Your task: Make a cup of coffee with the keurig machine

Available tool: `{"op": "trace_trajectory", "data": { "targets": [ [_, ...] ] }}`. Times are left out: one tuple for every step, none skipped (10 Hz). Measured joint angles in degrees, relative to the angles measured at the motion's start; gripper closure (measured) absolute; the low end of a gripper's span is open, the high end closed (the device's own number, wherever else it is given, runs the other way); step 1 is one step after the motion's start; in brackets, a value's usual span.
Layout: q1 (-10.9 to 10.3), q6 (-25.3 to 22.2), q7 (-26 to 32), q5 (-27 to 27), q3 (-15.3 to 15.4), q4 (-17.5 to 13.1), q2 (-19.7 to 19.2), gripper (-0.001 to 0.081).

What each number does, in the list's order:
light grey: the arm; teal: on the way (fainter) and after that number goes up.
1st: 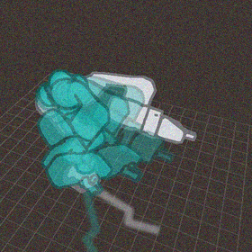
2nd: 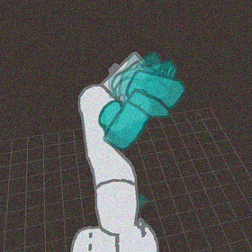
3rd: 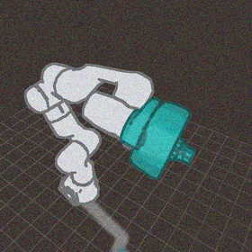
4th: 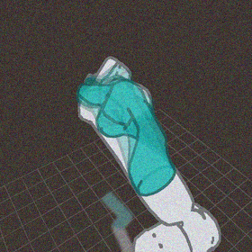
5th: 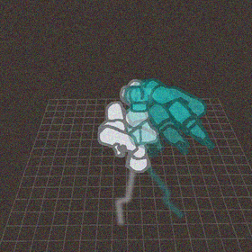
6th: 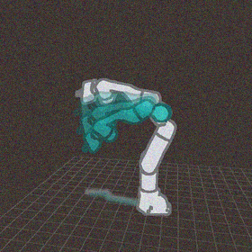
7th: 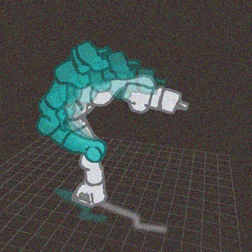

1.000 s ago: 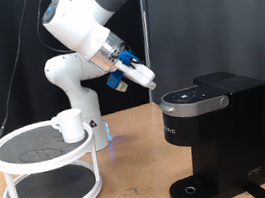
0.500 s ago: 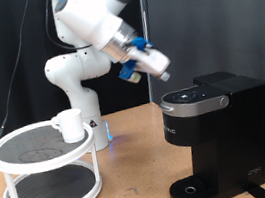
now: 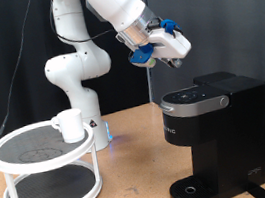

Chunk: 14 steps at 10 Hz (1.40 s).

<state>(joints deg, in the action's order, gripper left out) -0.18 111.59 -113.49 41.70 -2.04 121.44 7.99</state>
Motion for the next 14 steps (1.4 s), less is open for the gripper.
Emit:
{"op": "trace_trajectory", "data": {
  "targets": [
    [0.0, 0.35, 0.6, 1.95, -0.03, 0.44, 0.16, 0.0806],
    [0.01, 0.32, 0.75, 4.44, -0.2, 1.46, 0.93, 0.0806],
    [0.19, -0.66, -0.19, 6.06, -0.44, 2.9, 2.38, 0.0806],
    [0.56, -0.89, -2.56, 6.57, -0.55, 4.66, 4.36, 0.0806],
    [0.79, 1.31, -6.34, 8.1, -0.44, 6.98, 6.66, 0.0806],
    [0.8, 4.63, -7.35, 9.96, -0.3, 9.72, 9.22, 0.0806],
    [0.8, 7.49, -7.36, 11.33, -0.2, 13.06, 12.35, 0.0806],
    [0.8, 6.51, -7.31, 10.8, -0.24, 12.78, 12.08, 0.0806],
    [0.79, 4.85, -7.28, 11.01, -0.56, 12.73, 11.88, 0.0806],
    [0.9, 2.9, -7.78, 11.38, -1.31, 13.08, 12.04, 0.0806],
    [1.17, 3.14, -7.91, 12.21, -1.93, 14.32, 12.9, 0.0806],
    [1.6, 4.86, -7.87, 13.46, -2.26, 16.46, 14.58, 0.0806],
    [2.11, 6.62, -7.87, 14.5, -2.52, 18.77, 16.58, 0.0806],
    [2.59, 7.58, -7.51, 15.26, -2.92, 20.88, 18.63, 0.0806]
  ]
}}
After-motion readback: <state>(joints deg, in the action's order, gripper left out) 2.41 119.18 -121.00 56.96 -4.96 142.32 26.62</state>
